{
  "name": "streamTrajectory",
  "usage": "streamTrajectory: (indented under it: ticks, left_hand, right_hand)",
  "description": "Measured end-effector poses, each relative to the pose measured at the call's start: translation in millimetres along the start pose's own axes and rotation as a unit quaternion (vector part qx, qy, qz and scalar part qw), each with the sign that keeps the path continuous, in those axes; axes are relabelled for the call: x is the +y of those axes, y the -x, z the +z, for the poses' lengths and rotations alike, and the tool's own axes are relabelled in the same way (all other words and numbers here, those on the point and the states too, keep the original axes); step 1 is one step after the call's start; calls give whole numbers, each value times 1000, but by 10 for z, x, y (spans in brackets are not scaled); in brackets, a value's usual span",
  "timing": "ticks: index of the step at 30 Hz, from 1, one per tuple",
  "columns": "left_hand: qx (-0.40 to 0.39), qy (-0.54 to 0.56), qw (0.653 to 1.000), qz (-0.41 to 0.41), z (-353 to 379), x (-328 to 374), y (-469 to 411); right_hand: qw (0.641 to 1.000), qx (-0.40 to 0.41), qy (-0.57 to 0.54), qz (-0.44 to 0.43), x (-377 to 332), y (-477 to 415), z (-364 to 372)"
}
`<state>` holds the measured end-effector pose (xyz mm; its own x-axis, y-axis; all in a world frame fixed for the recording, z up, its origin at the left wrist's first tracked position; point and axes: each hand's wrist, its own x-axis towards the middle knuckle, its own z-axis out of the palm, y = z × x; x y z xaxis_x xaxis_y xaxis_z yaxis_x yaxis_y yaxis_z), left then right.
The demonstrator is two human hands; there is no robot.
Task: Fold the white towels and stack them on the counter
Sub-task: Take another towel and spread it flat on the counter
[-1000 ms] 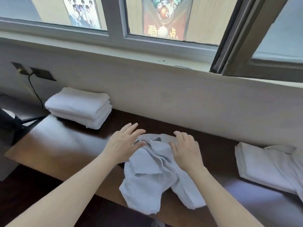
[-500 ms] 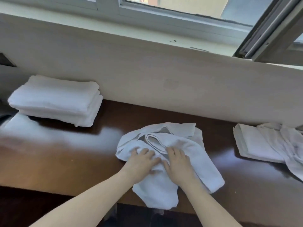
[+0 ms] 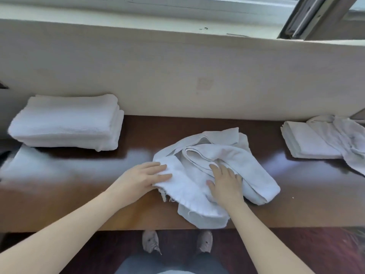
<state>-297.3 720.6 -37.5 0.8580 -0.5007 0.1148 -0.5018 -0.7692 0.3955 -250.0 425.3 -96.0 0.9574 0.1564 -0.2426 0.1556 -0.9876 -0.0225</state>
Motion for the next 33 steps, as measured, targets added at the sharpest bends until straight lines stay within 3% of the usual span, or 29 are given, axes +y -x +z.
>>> streamTrajectory:
  ticks: [5, 11, 14, 16, 18, 22, 28, 33]
  left_hand:
    - [-6, -78, 996, -34, -227, -235, 413]
    - [-21, -156, 973, -171, -265, -694, 904]
    - [-150, -117, 940, -283, -194, -719, 1000]
    - [-172, -87, 941, -278, -114, -680, 950]
    - [-130, -40, 954, -269, -53, -578, 792]
    - [-22, 95, 943, -318, 95, -488, 478]
    - [58, 180, 922, -337, 137, -473, 164]
    - [-7, 141, 948, -287, 328, -357, -127]
  right_hand:
    - [999, 17, -14, 26, 207, -35, -42]
    - [970, 81, -227, -18, 94, -126, -500]
    - [957, 115, -253, -80, -234, -47, -784]
    - [942, 132, -276, -141, -538, 49, -930]
    - [920, 93, -322, -202, -860, 152, -1005]
    - [889, -86, -351, -281, -1275, 258, -988]
    - [926, -44, -330, -179, -837, 26, -785]
    - [963, 3, -259, -74, -111, -161, -468]
